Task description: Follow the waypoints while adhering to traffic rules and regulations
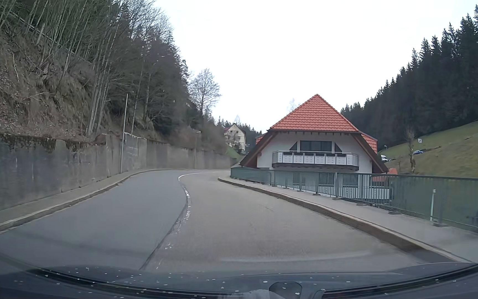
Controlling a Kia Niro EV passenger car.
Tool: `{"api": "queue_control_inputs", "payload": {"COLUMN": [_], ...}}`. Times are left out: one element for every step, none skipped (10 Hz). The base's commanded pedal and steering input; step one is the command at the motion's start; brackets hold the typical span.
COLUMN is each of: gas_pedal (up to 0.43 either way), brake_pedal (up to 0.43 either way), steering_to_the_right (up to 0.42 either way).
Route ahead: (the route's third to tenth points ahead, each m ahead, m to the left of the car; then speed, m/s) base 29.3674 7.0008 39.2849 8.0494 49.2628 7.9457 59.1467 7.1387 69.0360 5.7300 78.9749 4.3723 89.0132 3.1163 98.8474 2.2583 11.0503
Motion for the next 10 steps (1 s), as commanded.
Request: {"api": "queue_control_inputs", "payload": {"gas_pedal": [0.197,0.197,0.197,0.197,0.197,0.197,0.197,0.177,0.177,0.177], "brake_pedal": [0.000,0.000,0.000,0.000,0.000,0.000,0.000,0.000,0.000,0.000], "steering_to_the_right": [-0.085,-0.085,-0.085,-0.085,-0.082,-0.077,-0.068,-0.062,-0.057,-0.050]}}
